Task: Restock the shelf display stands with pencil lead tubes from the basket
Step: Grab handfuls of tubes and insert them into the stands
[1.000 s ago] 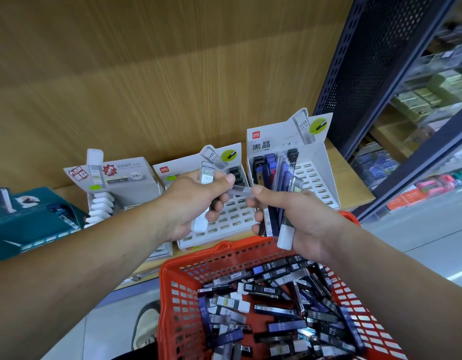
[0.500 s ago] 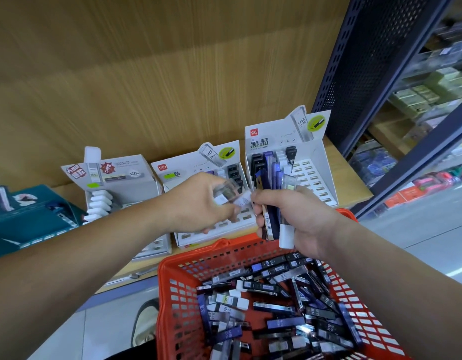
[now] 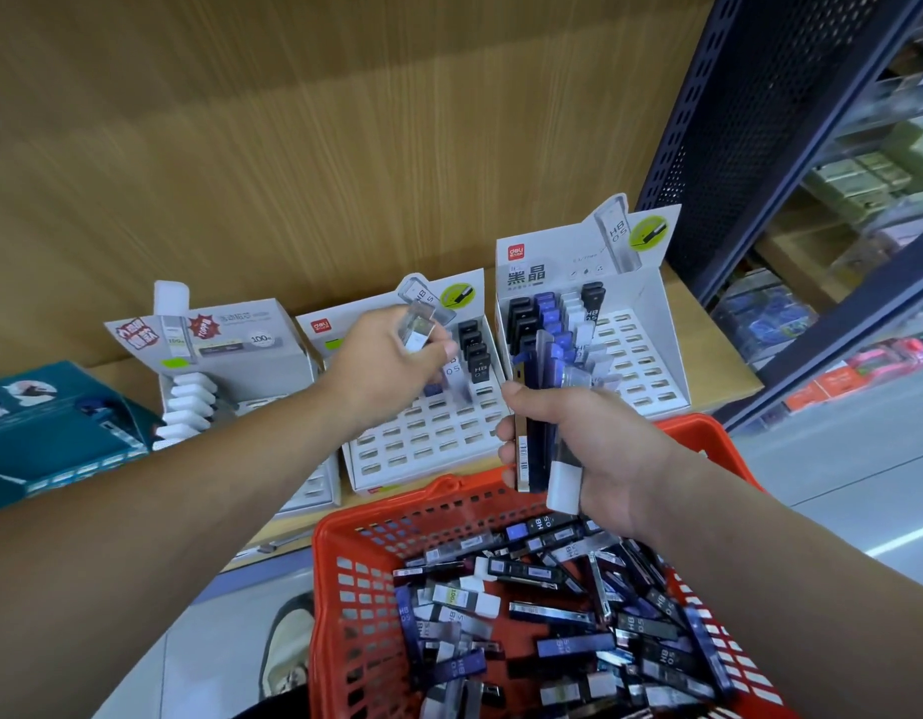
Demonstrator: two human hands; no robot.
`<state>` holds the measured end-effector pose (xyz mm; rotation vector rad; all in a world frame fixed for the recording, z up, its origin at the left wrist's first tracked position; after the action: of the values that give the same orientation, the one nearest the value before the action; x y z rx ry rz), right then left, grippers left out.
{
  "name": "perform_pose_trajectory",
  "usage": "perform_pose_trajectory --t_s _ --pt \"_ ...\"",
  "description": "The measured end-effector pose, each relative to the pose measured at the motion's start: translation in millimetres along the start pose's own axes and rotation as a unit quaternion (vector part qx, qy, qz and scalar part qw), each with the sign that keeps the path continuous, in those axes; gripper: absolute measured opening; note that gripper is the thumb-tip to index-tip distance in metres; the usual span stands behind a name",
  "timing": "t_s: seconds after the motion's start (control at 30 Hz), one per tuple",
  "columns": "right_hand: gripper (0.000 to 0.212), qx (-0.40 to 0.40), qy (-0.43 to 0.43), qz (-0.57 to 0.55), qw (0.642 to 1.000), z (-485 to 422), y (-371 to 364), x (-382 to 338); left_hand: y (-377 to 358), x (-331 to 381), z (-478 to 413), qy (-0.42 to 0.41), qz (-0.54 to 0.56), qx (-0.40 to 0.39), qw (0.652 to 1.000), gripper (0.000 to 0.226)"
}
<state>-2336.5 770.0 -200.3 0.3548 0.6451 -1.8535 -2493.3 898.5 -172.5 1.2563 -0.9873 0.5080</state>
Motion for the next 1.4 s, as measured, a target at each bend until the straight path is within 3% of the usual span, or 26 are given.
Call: perform_pose_trajectory --t_s 0.13,0.97,1.03,1.13,1.27,1.4 --pt "0.023 -0.007 -0.004 -0.013 1.0 0.1 0.1 -0.9 -1.8 0.8 -2.1 -0.059 -0.083 -0.005 0.995 0.008" --pt "0.024 -0.008 0.025 0.001 1.0 9.3 -0.6 -12.0 -28.0 8.2 4.3 -0.111 -0.197 -0.064 0.972 0.013" --pt "0.025 -0.009 0.033 0.007 0.999 12.6 -0.2 -14.1 -18.0 13.2 4.7 -0.077 -0.156 -0.044 0.984 0.016" --pt "0.028 -0.01 0.047 0.018 0.999 20.5 1.8 -16.8 -3.6 13.8 15.2 0.064 0.057 -0.018 0.996 0.026" --pt "0.026 -0.007 0.063 0.02 0.998 37.3 0.4 -24.2 -13.1 39.2 47.8 0.232 0.342 -0.086 0.906 0.043" --pt "0.023 -0.026 0.066 0.017 0.997 53.1 -6.2 -28.7 -11.2 76.9 67.3 0.249 0.451 -0.137 0.846 0.053"
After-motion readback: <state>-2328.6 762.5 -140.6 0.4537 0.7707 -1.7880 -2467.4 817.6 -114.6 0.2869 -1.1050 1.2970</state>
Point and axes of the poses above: each hand's wrist, its own z-axis away from the middle knuckle, its own y-axis out of the back of the hand, x = y × z, the point moved 10 cm from there along -z, towards the middle knuckle, and after that the axes turned 11 degrees about -y, right-handed, at the moved point
